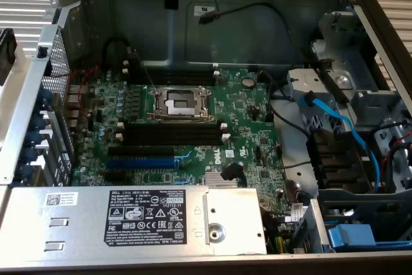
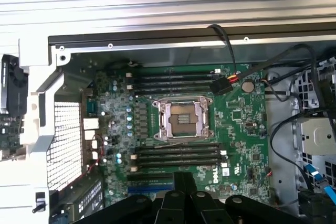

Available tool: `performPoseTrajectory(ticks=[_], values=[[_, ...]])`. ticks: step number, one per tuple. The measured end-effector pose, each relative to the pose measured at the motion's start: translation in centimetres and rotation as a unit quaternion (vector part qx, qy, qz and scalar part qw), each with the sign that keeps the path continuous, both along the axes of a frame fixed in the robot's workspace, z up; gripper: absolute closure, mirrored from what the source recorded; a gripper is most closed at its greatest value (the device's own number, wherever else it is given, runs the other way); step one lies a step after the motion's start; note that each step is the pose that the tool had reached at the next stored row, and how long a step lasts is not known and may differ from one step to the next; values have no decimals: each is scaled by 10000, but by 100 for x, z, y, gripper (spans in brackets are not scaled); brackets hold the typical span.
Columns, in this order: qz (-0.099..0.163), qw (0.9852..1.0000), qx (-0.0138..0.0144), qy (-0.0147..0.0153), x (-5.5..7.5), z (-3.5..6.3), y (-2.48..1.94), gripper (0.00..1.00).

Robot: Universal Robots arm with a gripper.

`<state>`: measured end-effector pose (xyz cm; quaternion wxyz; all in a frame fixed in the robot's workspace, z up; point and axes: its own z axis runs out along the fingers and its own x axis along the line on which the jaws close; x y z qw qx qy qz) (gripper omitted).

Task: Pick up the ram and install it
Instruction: 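Reach for the ram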

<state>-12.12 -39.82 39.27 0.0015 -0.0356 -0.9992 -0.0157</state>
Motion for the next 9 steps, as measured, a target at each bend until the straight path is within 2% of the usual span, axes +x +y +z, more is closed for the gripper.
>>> performPoseTrajectory(ticks=[1,2,9], values=[[0,10000,-13,21,0,0,0,90],[0,10000,-17,28,-1,0,0,90],[0,10000,-22,29,-48,0,0,90]])
